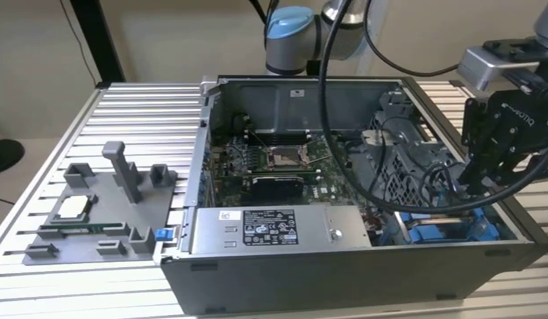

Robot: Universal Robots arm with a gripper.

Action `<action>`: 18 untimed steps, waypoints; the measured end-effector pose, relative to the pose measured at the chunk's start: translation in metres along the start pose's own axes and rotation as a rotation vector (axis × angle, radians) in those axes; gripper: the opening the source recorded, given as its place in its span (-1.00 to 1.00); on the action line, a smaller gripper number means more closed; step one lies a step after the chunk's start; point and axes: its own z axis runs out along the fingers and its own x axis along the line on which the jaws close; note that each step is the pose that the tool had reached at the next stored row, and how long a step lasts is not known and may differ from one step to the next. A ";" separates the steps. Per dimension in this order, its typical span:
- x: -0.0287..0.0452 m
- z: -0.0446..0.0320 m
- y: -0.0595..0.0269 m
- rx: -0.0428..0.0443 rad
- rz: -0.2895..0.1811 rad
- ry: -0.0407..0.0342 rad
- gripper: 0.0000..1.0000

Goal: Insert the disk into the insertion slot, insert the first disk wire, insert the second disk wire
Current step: 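Insert the first disk wire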

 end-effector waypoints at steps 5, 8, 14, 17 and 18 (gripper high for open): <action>-0.0001 -0.0001 -0.0077 -0.0002 0.000 0.0000 -1.00; -0.0002 -0.0002 -0.0201 -0.0061 0.000 0.0001 -1.00; -0.0005 -0.0003 -0.0305 -0.0138 0.000 0.0002 -1.00; -0.0004 -0.0003 -0.0313 -0.0152 0.000 0.0002 -1.00; -0.0004 -0.0002 -0.0316 -0.0156 0.000 0.0002 1.00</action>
